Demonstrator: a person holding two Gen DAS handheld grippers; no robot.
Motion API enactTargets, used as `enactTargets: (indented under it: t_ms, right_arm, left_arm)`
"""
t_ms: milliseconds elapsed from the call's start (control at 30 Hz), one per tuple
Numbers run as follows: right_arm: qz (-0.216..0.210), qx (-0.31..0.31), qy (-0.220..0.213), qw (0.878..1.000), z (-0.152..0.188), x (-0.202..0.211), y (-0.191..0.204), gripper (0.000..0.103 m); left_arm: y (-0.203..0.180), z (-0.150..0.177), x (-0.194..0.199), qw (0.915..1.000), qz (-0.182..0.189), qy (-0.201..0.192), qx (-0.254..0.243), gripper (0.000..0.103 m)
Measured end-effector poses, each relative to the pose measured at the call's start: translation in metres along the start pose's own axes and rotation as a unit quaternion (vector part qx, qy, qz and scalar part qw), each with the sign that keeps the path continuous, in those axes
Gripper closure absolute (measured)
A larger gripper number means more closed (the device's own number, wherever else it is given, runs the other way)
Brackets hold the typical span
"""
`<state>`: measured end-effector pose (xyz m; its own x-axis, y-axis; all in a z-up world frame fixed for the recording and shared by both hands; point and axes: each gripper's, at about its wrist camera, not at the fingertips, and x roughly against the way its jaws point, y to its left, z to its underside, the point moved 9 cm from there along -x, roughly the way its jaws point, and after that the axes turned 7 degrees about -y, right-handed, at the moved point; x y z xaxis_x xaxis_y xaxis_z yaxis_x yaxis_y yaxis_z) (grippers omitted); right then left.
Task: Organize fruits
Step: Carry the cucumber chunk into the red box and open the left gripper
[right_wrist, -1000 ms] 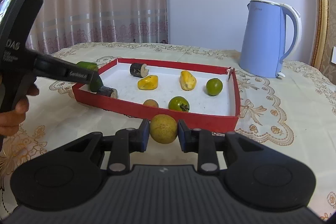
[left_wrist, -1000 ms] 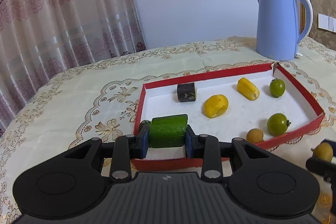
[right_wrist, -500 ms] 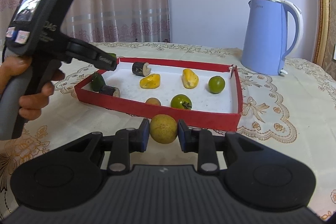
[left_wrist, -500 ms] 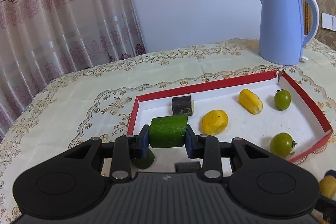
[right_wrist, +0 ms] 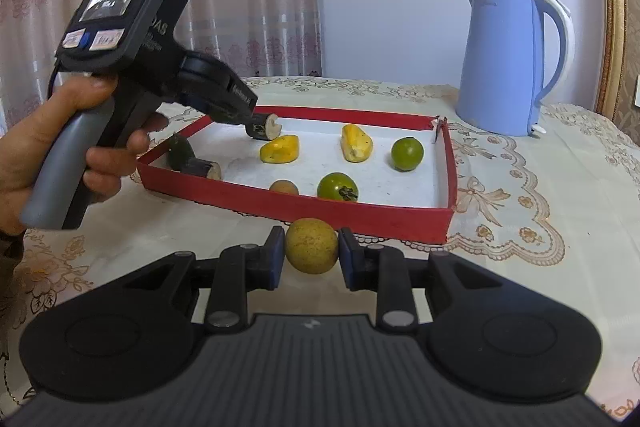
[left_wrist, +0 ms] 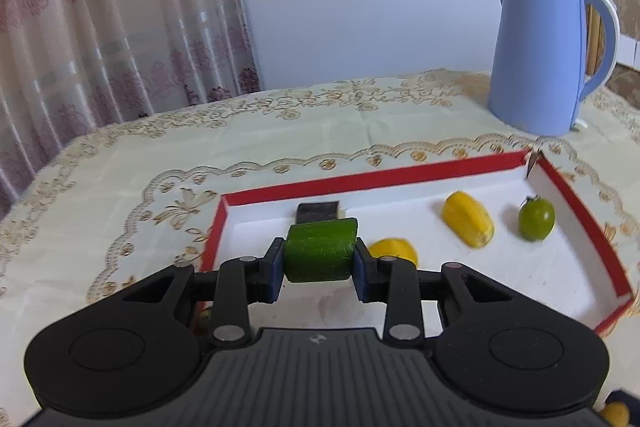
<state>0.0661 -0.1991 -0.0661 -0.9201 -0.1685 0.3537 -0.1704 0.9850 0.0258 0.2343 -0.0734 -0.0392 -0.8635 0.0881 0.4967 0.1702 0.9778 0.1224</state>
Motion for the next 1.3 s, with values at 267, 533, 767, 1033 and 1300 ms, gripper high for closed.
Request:
enactTargets:
  t_ms: [267,533,767,1033,1300]
  right_arm:
    - [0.001,-0.005,0.003,1.0,0.001,-0.002,-0.003,0.076]
    - [0.004,-0.008,0.006,1.0,0.001,-0.002,-0.007,0.076]
    - [0.003,-0.004,0.007,1.0,-0.001,-0.003,-0.004,0.076]
    - [0.002,-0.005,-0.002,1.0,-0.007,0.0,-0.001,0.076]
    - [-0.004,-0.023,-0.023,0.999,-0.017,0.002,-0.005,0.076]
  left_arm:
    - [-0.02,-0.013,-0.017,0.9999,0.006,0.005,-0.008,0.07]
    - [-0.031,-0.011,-0.031,0.9997,0.001,0.017,-0.02,0.07]
    - [-0.03,-0.015,-0.021,0.9988,-0.021,-0.006,-0.043,0.056]
    - [-0.01,-0.02,0.01,0.9956,-0.067,-0.037,-0.055,0.027]
    - [0.062,0.03,0.063,0.9877,-0.151,-0.034,0.02,0.015]
